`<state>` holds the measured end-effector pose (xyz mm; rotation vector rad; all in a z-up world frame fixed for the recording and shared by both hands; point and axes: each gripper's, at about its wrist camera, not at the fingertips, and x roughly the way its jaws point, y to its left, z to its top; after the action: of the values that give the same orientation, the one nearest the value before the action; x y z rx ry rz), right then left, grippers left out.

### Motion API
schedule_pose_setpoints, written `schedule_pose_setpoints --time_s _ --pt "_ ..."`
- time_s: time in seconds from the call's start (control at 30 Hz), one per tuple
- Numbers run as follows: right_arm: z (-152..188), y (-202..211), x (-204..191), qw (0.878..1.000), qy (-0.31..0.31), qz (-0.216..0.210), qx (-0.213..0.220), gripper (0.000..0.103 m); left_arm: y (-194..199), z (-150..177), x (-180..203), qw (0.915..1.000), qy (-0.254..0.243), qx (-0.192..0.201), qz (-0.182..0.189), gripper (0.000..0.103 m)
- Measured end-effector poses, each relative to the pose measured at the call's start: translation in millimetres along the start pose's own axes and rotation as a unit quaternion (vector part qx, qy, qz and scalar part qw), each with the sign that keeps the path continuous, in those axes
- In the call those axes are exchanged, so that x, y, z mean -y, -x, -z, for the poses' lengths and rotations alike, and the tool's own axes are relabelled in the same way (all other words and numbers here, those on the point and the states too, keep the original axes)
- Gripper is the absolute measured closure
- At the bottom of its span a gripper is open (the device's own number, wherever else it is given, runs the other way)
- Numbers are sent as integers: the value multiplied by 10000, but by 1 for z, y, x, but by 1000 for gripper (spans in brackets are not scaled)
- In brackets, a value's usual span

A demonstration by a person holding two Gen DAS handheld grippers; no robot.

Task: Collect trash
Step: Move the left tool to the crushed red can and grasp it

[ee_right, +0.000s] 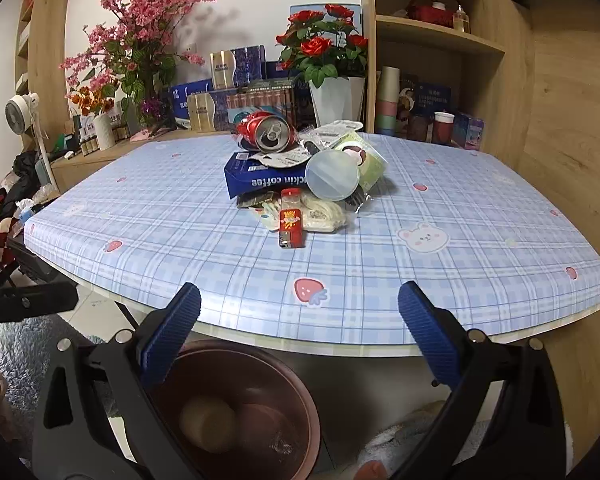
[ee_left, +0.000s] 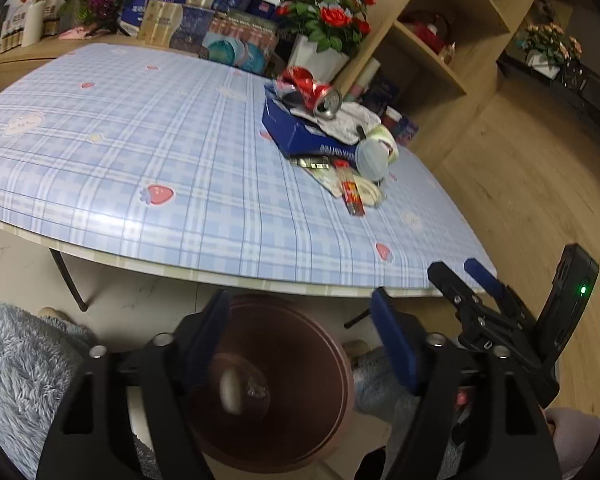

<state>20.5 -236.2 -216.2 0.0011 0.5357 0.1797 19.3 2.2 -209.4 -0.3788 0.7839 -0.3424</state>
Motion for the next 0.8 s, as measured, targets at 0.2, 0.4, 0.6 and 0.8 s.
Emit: schedule_pose_setpoints --time_s 0.2,0.4,0.6,0.8 --pt "-2 -3 4 9998 -157 -85 -39 5 9 -5 -7 9995 114 250 -130 26" --pt "-13 -8 11 9997 -180 -118 -70 5 11 -25 -6 9987 -12 413 -283 25" --pt "-33 -26 27 9994 -309 -130 -70 5 -5 -78 5 9983 -158 400 -389 25" --pt "-62 -46 44 9989 -338 -275 -182 5 -29 -139 10 9989 76 294 -368 25"
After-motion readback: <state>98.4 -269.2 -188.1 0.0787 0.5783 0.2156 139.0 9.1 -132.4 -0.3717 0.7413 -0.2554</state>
